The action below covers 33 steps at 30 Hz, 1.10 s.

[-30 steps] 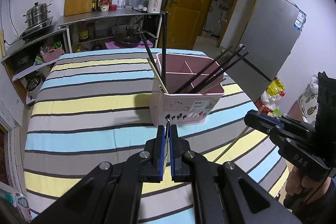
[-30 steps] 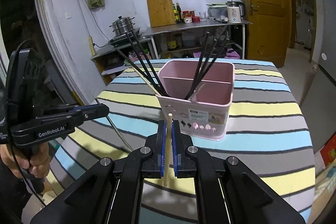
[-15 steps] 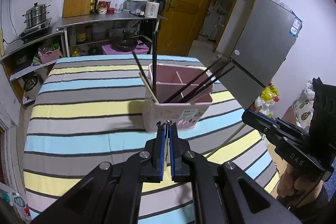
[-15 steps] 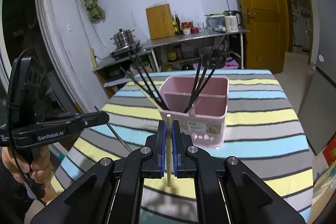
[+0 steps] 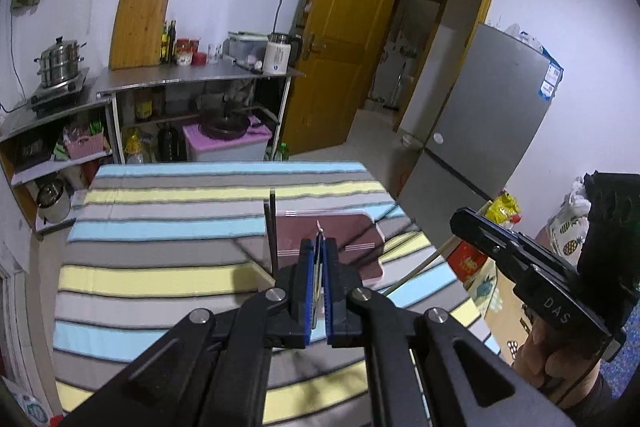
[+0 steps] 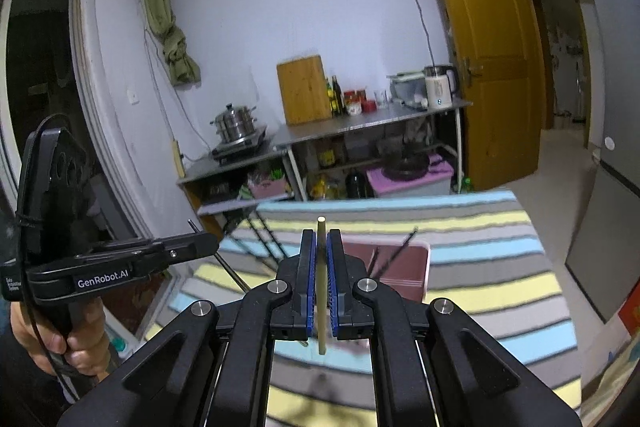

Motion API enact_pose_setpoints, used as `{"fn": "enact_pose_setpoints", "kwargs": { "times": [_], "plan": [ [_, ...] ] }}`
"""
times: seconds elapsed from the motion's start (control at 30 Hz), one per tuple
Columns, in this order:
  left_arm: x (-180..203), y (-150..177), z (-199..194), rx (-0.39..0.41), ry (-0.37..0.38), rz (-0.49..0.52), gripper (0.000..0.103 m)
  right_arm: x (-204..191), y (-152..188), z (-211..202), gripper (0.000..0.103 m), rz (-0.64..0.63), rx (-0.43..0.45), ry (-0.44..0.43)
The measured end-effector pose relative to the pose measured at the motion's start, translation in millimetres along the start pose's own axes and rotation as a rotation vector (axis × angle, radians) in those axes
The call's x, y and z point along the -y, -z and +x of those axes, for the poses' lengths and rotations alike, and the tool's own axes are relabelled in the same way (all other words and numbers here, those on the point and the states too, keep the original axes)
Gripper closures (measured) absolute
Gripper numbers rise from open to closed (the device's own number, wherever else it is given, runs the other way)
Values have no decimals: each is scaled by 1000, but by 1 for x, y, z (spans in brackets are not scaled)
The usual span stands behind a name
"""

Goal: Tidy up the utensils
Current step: 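Lower the metal and wooden chopsticks into the basket and open both tools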

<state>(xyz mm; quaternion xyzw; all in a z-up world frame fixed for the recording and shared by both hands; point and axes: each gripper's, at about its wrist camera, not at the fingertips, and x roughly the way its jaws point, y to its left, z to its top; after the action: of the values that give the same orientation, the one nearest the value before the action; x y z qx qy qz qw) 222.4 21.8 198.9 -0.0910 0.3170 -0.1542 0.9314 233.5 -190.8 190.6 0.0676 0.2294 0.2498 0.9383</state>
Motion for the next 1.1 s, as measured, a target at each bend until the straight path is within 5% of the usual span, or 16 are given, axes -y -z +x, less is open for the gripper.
{"fn": "enact_pose_setpoints", "kwargs": {
  "times": [0.47, 1.1],
  "plan": [
    [-13, -53, 25, 49, 6, 17, 98, 25, -34, 24, 98, 39, 58, 16],
    [-45, -33, 81, -78, 29, -61, 98, 55, -8, 61, 98, 111, -36, 42]
  ]
}}
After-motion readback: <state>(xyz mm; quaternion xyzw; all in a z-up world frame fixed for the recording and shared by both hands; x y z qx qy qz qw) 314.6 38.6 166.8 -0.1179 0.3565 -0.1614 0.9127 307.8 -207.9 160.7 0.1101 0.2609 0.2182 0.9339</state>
